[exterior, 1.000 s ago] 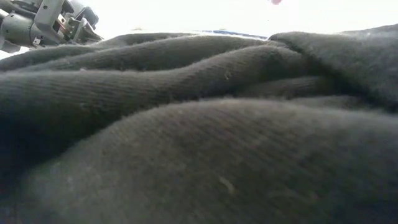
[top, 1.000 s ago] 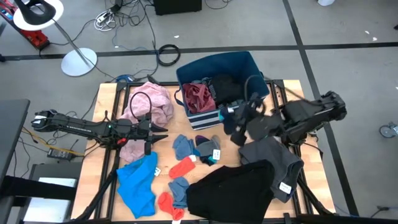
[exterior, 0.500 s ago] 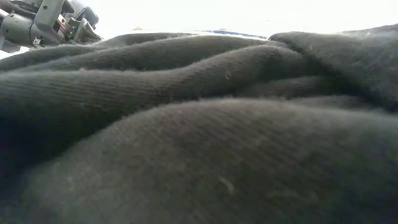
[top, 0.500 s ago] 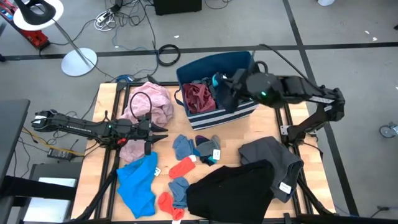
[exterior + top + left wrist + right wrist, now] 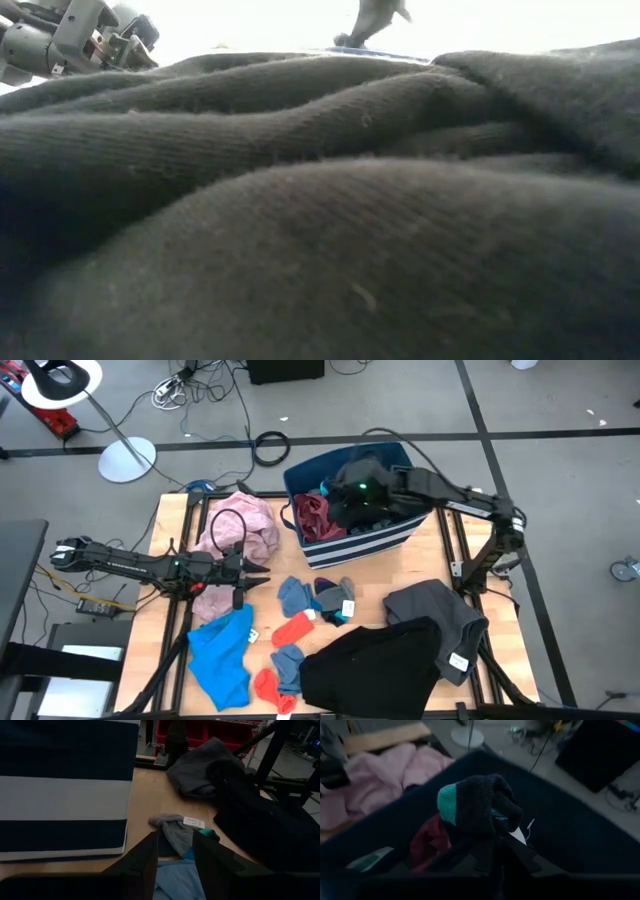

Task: Sort clothes
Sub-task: Put the right blue sock in the blue laundry bin organizer, then put the pink shirt in the blue laundry bin organizer

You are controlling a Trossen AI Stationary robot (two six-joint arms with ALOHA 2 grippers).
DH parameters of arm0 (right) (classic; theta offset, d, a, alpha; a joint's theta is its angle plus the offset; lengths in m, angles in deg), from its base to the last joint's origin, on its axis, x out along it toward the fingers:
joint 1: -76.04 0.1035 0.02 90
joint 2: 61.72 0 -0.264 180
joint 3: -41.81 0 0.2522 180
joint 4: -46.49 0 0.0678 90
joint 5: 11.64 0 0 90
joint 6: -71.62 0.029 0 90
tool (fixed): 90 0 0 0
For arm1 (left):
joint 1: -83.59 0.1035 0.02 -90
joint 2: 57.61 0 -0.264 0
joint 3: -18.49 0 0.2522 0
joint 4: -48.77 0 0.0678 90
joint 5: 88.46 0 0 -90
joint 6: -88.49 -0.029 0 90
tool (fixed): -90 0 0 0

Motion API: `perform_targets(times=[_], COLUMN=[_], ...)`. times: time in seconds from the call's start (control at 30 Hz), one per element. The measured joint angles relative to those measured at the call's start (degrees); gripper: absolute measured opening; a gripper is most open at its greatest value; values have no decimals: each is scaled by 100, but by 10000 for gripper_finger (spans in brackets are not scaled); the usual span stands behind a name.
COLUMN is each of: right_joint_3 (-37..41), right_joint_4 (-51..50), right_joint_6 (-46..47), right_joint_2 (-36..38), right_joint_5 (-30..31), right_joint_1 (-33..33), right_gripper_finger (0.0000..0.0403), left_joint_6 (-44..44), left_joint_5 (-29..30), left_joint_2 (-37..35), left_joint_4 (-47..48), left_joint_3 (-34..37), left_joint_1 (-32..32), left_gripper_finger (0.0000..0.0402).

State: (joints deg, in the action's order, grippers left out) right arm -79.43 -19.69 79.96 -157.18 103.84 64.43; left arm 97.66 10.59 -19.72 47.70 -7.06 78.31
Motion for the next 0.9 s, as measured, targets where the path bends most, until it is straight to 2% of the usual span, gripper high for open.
perform_targets(times=[0.23, 0.4, 0.67, 0.9], right_joint_3=[0, 0, 0, 0], right_joint_4=[-64, -101, -286, -993], right_joint_6=[111, 121, 216, 363], right_joint_2=[-508, -581, -259, 206], right_joint_5=[-172, -367, -366, -423], right_joint_1=[-180, -199, -207, 123], right_gripper_finger=[62, 99, 152, 164], left_joint_6=[2, 4, 7, 45], left_joint_5=[-1, -1, -1, -4], left_joint_2=[0, 0, 0, 0], left_joint_4=[8, 15, 13, -46], left_joint_3=[0, 0, 0, 0], left_joint_1=[2, 0, 2, 2], left_gripper_finger=[129, 129, 129, 129])
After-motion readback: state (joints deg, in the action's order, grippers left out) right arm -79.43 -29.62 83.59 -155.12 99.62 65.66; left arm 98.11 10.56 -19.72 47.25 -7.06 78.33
